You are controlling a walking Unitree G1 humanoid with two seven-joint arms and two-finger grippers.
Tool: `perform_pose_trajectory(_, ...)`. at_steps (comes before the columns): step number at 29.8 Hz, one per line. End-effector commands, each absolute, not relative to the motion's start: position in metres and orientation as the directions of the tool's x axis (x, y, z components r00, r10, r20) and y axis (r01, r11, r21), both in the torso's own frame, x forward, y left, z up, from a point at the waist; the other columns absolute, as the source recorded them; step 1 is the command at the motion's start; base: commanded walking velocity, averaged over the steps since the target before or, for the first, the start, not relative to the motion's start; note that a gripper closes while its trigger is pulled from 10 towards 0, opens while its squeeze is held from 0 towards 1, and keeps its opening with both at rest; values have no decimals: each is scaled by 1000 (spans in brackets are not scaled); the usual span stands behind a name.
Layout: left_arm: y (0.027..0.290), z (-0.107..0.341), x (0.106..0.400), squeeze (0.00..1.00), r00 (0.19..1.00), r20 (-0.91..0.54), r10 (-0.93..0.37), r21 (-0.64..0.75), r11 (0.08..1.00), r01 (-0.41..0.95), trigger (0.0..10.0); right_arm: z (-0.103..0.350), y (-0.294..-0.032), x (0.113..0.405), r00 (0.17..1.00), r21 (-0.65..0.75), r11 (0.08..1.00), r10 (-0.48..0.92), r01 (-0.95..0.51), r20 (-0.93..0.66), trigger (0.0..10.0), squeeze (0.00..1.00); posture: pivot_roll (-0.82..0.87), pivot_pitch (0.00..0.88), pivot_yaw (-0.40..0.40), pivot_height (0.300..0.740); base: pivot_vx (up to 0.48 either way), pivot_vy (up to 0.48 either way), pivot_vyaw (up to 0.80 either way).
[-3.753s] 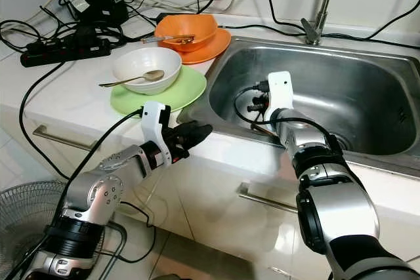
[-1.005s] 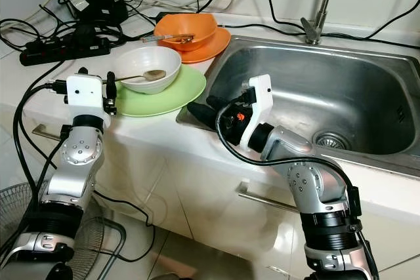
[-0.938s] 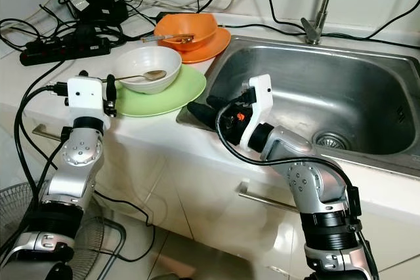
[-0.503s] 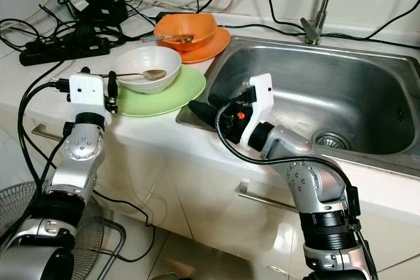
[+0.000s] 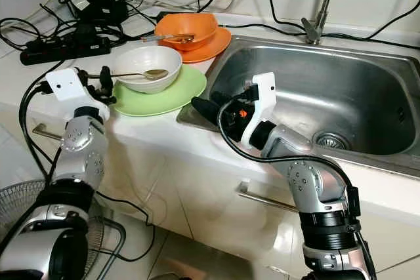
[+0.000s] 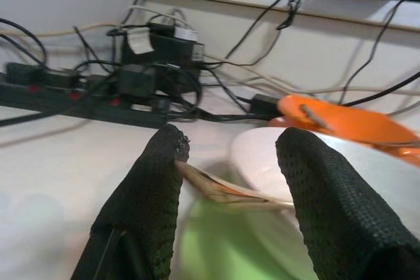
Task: Kitchen organization
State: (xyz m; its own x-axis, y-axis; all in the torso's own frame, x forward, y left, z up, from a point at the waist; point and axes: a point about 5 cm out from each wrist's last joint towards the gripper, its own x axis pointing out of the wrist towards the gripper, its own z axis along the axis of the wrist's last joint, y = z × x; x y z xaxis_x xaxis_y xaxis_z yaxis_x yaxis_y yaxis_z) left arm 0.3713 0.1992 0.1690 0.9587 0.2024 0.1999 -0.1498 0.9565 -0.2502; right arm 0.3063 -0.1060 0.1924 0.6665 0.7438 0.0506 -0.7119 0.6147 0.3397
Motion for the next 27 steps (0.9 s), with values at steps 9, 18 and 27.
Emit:
perform_pose_trajectory(9,198,176,375,0,958,214,192,-348,931,-109,0,199,-105,308,676,331,622,733,-710,72,10000,0,-114,12,78,740,0,0,0)
perform_pose_trajectory(18,203,176,376,0,956,193,219,-442,890,-115,0,199,-106,310,687,335,631,723,-700,73,10000,0,-110,8,77,740,0,0,0)
perform_pose_trajectory(27,206,177,377,0,956,177,234,-504,856,-116,0,197,-106,310,677,336,623,733,-706,62,10000,0,-109,5,76,740,0,0,0)
